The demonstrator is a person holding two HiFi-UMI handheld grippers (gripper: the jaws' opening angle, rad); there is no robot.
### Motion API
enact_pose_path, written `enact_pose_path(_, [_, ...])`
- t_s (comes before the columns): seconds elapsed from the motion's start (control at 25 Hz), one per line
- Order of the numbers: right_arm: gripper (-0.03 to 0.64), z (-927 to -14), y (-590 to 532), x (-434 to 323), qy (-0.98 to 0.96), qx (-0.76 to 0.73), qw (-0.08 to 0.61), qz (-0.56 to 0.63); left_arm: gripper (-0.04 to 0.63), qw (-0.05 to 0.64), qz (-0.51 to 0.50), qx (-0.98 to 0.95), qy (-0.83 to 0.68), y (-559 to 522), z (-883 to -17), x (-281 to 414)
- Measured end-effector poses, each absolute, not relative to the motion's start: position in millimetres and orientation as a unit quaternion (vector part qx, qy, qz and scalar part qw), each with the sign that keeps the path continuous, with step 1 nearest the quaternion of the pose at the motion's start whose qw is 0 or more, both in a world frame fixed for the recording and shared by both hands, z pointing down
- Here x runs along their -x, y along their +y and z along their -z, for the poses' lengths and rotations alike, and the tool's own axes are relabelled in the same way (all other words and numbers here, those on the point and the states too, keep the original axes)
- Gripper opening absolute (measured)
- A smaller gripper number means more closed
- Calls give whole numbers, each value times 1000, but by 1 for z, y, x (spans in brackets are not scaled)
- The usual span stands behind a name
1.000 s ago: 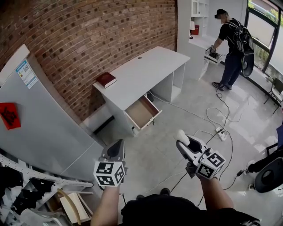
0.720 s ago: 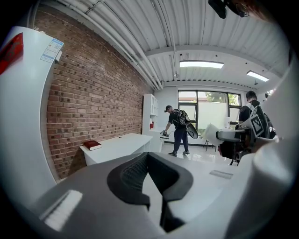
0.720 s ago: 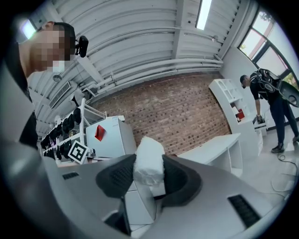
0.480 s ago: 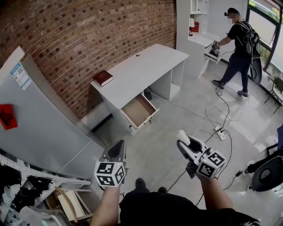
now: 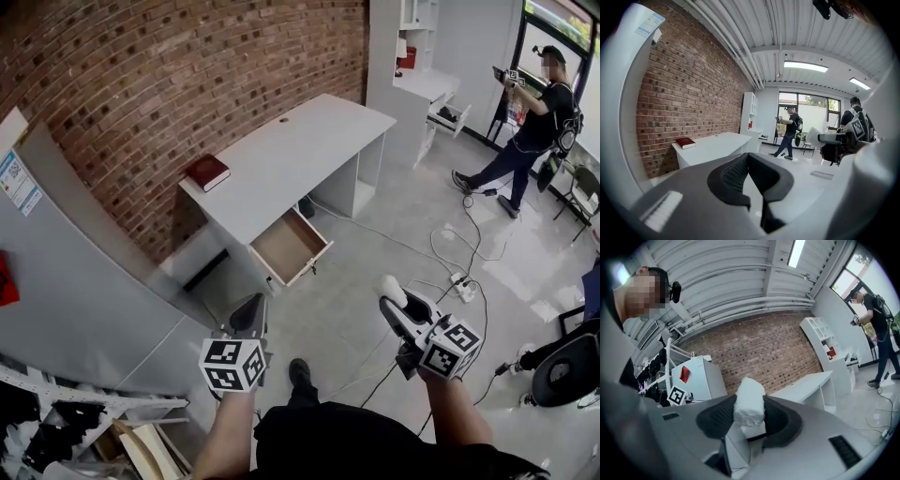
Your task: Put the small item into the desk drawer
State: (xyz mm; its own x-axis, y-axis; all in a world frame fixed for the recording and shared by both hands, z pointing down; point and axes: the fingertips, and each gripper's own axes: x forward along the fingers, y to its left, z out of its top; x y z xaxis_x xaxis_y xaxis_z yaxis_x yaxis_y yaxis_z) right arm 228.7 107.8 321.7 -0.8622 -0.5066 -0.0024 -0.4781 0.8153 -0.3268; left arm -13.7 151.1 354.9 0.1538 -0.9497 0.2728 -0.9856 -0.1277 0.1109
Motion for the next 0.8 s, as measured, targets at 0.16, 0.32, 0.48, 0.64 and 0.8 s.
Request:
enact_pose_path(0.16, [158, -318, 72, -211, 945, 277, 46, 167, 12, 130, -67, -761, -632, 108, -351, 32])
enact_pose_path(0.32, [158, -316, 42, -179, 944, 282, 41, 167, 12, 132, -65, -768, -623, 71, -348, 61])
enact_pose_path(0.48, [158, -319, 17, -150, 941, 288, 33, 174, 12, 135, -57, -770, -621, 45, -348, 92])
enact_pose_path(0.64, [158, -315, -4, -113, 943, 286, 26, 170, 12, 138, -50, -770, -621, 27, -349, 126])
enact_pose_path(0.8, [158, -318, -17, -73, 946, 275, 13, 170, 12, 142, -45, -768, -623, 15, -358, 155])
